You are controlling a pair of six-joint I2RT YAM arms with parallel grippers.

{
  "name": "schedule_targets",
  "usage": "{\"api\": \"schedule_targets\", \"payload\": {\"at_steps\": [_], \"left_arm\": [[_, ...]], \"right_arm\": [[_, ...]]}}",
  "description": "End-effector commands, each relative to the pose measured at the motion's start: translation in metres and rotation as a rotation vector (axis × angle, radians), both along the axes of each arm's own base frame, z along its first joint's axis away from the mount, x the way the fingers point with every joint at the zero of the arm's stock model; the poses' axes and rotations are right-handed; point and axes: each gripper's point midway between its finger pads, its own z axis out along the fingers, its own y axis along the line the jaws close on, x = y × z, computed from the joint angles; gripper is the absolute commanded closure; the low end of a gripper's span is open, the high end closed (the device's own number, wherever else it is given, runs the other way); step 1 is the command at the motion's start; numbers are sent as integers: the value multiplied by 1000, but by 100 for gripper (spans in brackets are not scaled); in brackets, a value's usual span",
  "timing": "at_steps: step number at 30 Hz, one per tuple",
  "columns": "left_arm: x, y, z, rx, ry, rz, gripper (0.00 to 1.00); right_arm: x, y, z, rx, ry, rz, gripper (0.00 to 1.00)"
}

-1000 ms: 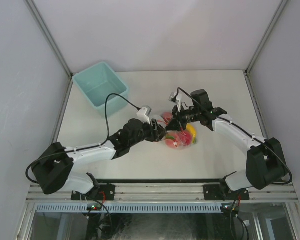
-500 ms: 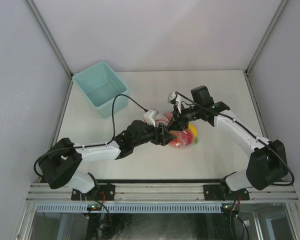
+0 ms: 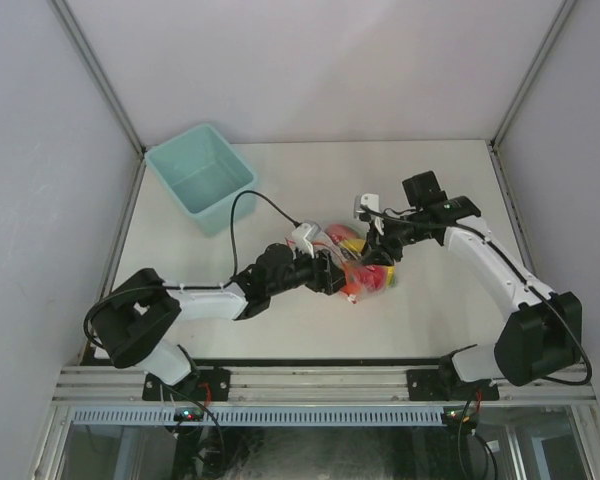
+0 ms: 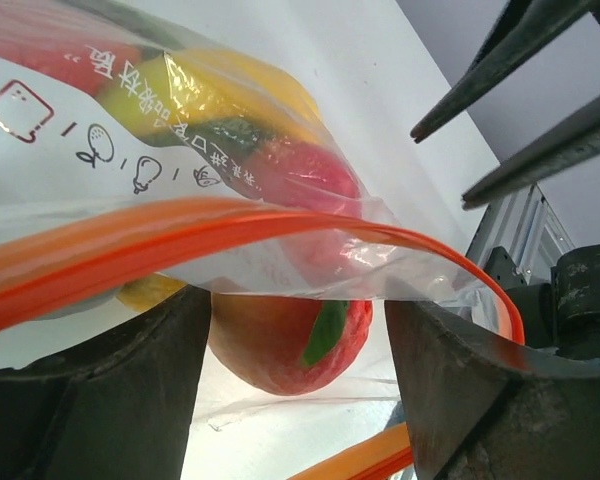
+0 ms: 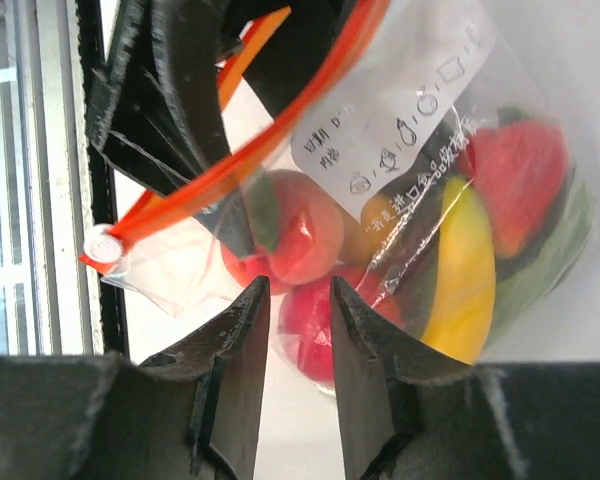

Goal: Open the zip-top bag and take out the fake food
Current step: Pick up the fake fruit from the zipper food storage bag.

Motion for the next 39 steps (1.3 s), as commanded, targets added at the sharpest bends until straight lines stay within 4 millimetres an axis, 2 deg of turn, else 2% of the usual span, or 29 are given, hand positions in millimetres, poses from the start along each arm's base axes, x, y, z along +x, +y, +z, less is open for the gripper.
{"api": "schedule_targets", "payload": {"at_steps": [1, 6, 9, 12, 22, 26, 34, 39], "left_arm": [[-2, -2, 7, -52, -111, -40, 25], [-8, 1, -2, -17, -222, -85, 24], [-9, 1, -8, 11, -250, -101, 22], [-11, 3, -13, 46, -286, -98, 20], [-28, 2, -41, 116, -357, -100, 9], [-26, 5, -49, 162, -424, -61, 7], [-17, 9, -58, 231, -526, 43, 8], [-16, 10, -63, 227, -545, 78, 3]], "right_arm": [[9, -4, -9, -65, 17, 8, 74], [15, 2, -33, -167, 129, -17, 93], [14, 8, -51, -232, 198, 7, 100], [10, 13, -59, -254, 287, 13, 100], [-1, 24, -78, -295, 384, 40, 100], [-4, 26, -82, -296, 429, 48, 100], [-11, 32, -91, -323, 458, 70, 100], [-18, 36, -97, -346, 484, 94, 100]]}}
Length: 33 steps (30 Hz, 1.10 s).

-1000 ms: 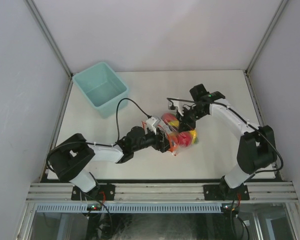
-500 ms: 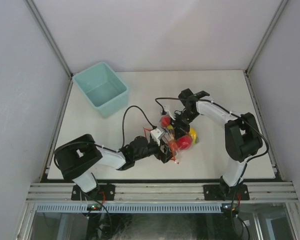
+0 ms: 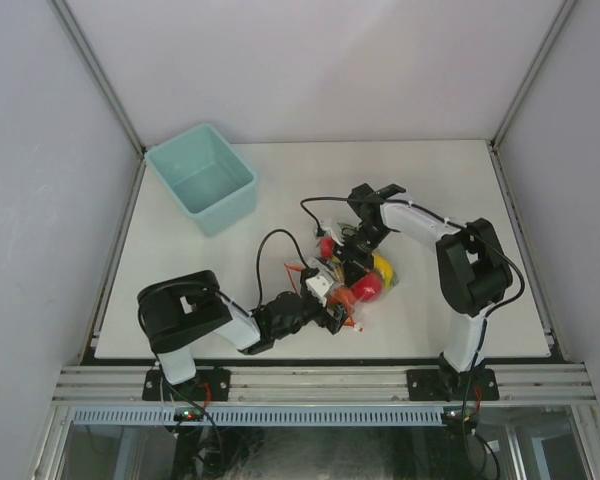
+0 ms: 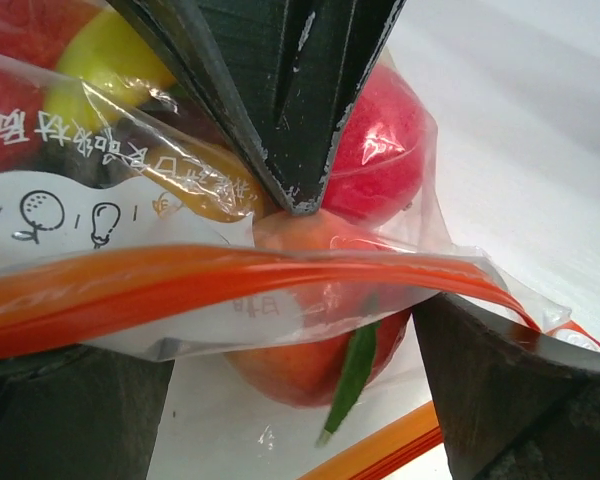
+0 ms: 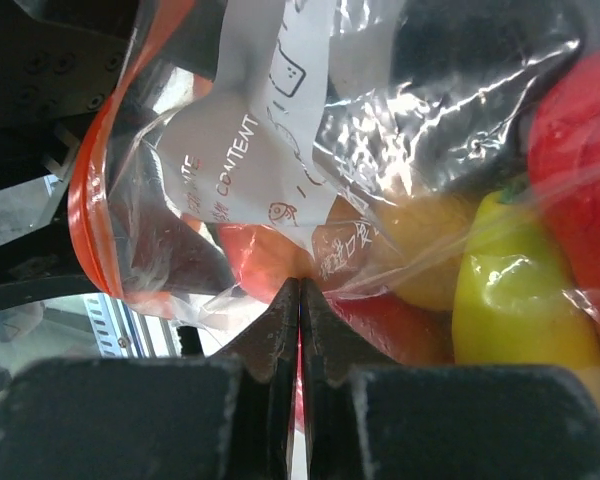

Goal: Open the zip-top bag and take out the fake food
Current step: Pick up the fake fruit from the zipper food storage bag.

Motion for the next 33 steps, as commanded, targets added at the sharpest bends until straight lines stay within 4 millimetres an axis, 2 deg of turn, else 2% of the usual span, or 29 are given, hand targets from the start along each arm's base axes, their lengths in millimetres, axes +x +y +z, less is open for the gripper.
{"api": "schedule_targets", "payload": {"at_steps": [1, 8, 12, 16, 19, 21, 25, 33], "left_arm": [[13, 6, 8, -29, -87, 74, 3], [15, 2, -7, 3, -80, 80, 4], [19, 7, -12, 19, -81, 113, 10], [19, 11, -12, 19, -82, 126, 31], [17, 17, -2, -16, -87, 134, 52], [14, 22, 6, -38, -85, 134, 62], [0, 26, 16, -92, -40, 94, 71], [-32, 33, 15, -166, 179, 40, 80]], "right_arm": [[-1, 11, 5, 8, 8, 17, 100], [-6, 14, -2, -18, 24, 36, 100], [-6, 15, -1, -16, 26, 34, 100], [-5, 16, 0, -15, 23, 32, 100], [-1, 14, 2, -14, 11, 20, 100], [4, 12, 5, -7, 2, 0, 100], [16, 7, 8, -1, -23, -50, 100], [35, -1, 10, -2, -64, -135, 100]]}}
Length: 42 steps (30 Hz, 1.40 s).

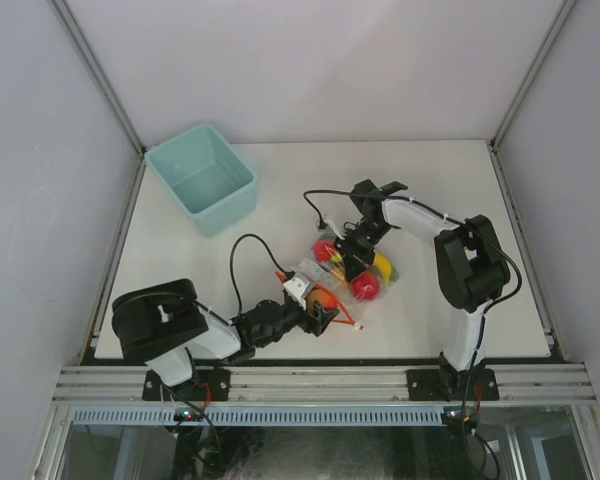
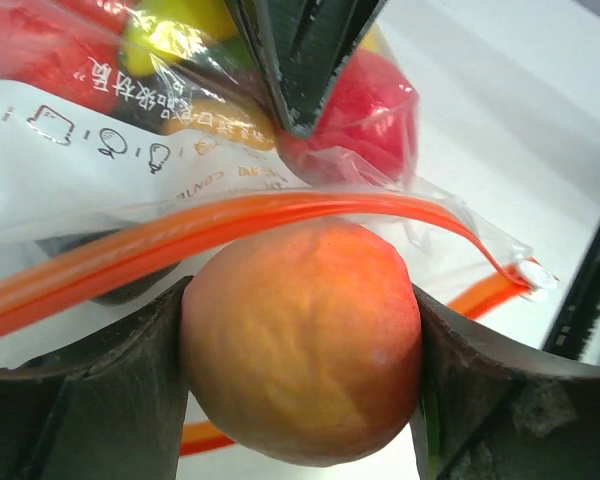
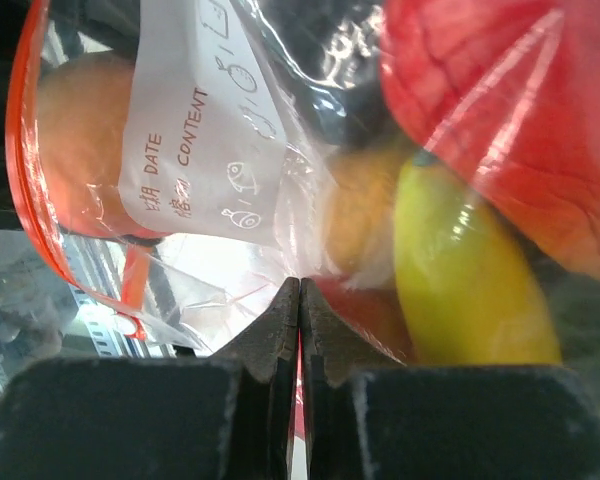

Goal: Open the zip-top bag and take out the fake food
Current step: Pick up the fake fruit from the zipper food storage bag.

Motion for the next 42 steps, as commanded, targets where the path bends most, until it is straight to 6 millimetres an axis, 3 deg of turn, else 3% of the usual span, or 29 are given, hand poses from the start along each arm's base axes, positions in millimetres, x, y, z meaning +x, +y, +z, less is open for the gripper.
{"api": "schedule_targets", "payload": {"at_steps": [1, 5, 15, 23, 42], "left_arm": [[-23, 0, 6, -91, 159, -48, 80], [-36, 1, 1, -77, 258, -75, 82], [-47, 8, 17, -88, 414, -123, 93], [-57, 19, 6, -1, 531, -155, 95], [-60, 48, 35, -63, 525, -163, 96]], "right_arm": [[18, 2, 18, 37, -84, -45, 100], [16, 2, 26, 77, -93, -37, 100], [10, 6, 43, 148, -129, 12, 100], [7, 6, 50, 173, -147, 32, 100], [3, 7, 56, 201, -159, 54, 100]]}}
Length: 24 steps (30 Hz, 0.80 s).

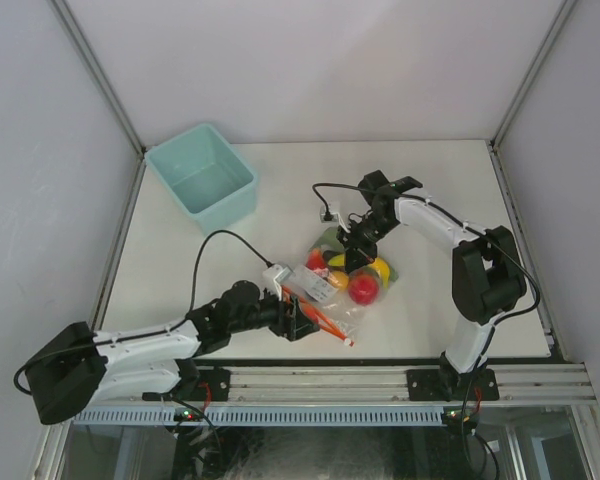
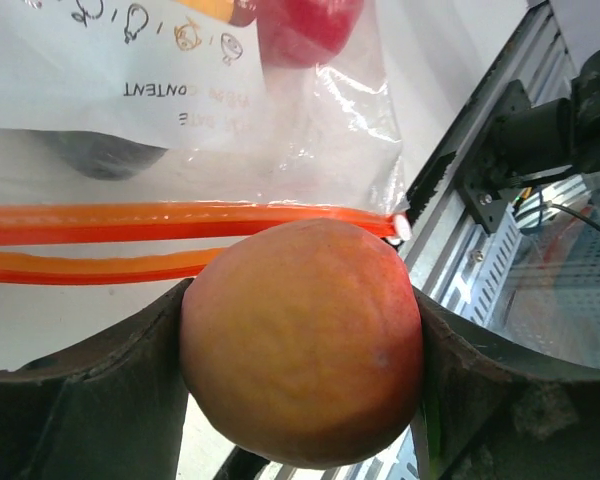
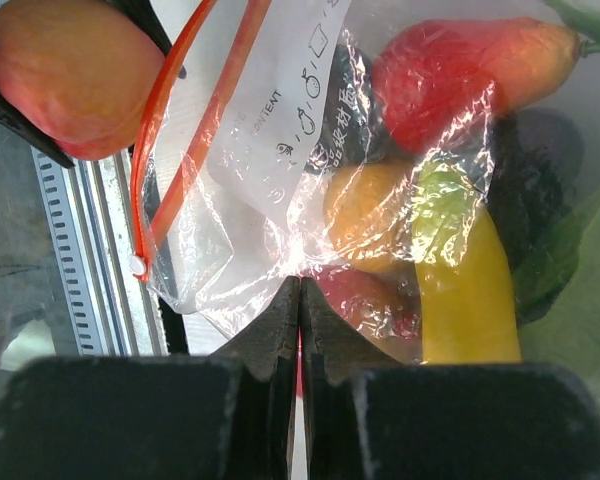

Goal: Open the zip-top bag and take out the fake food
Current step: Pick up the fake fruit from the zipper food storage bag.

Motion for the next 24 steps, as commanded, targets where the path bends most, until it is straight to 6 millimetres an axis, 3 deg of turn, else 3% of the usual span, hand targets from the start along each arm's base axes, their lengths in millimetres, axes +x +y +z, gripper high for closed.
{"api": "schedule_targets", "payload": {"at_steps": [1, 9, 18, 24], "left_arm": [[-3, 6, 19, -35, -17, -19, 96], [2, 25, 51, -45, -100, 10, 99], [43, 42, 106, -87, -242, 156, 100], [67, 48, 126, -74, -262, 182, 100]], "right_arm": [[-3, 2, 17, 55, -44, 22, 100], [-4, 3, 22, 70, -56, 27, 100], [-3, 1, 31, 96, -79, 23, 100], [-2, -1, 34, 106, -86, 13, 100]]}}
